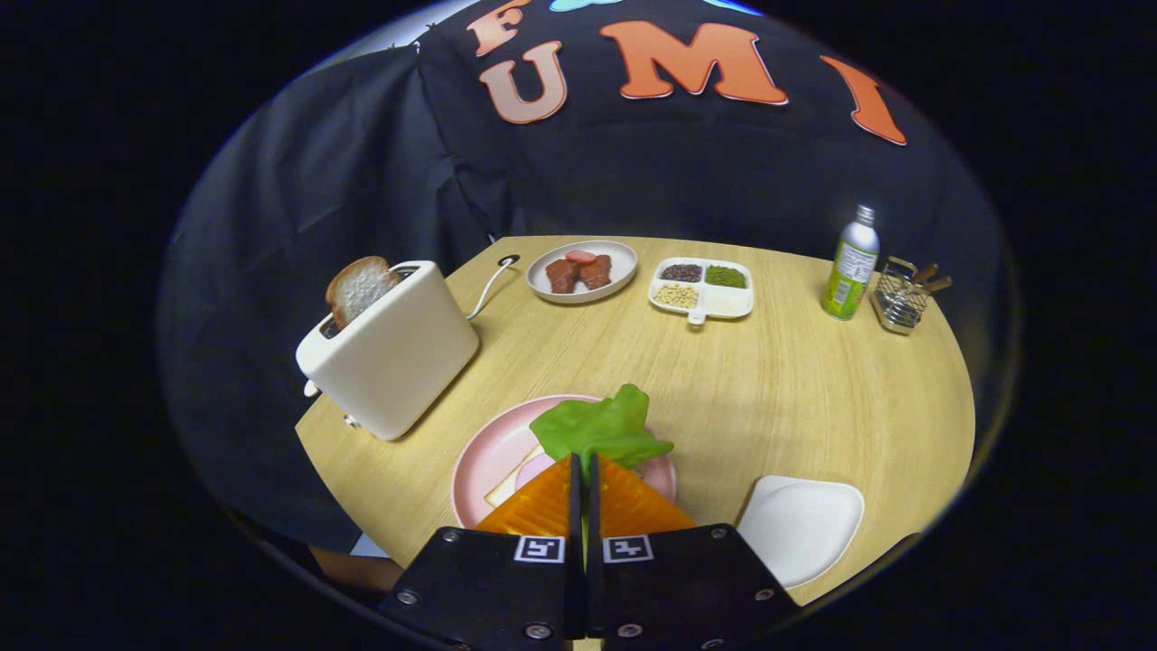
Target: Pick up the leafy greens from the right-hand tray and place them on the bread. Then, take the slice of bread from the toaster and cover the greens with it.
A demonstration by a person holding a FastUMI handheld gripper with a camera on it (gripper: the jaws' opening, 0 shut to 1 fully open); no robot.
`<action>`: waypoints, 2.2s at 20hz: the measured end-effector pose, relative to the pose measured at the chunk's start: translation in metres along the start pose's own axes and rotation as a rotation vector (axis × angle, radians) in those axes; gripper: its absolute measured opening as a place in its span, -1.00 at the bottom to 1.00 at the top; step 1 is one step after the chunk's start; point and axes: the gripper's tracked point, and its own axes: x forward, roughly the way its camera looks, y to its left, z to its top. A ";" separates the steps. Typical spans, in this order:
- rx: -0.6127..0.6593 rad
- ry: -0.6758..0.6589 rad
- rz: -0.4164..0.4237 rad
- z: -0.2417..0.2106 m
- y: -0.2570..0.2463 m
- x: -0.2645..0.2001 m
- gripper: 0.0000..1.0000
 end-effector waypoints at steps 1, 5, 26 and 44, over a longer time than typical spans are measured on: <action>-0.005 0.010 0.025 -0.002 0.011 0.003 -0.98; -0.018 0.055 0.077 -0.012 0.030 0.021 -0.97; -0.037 0.176 -0.095 -0.029 0.001 0.054 -0.21; 0.123 0.078 0.163 0.135 0.150 0.043 0.66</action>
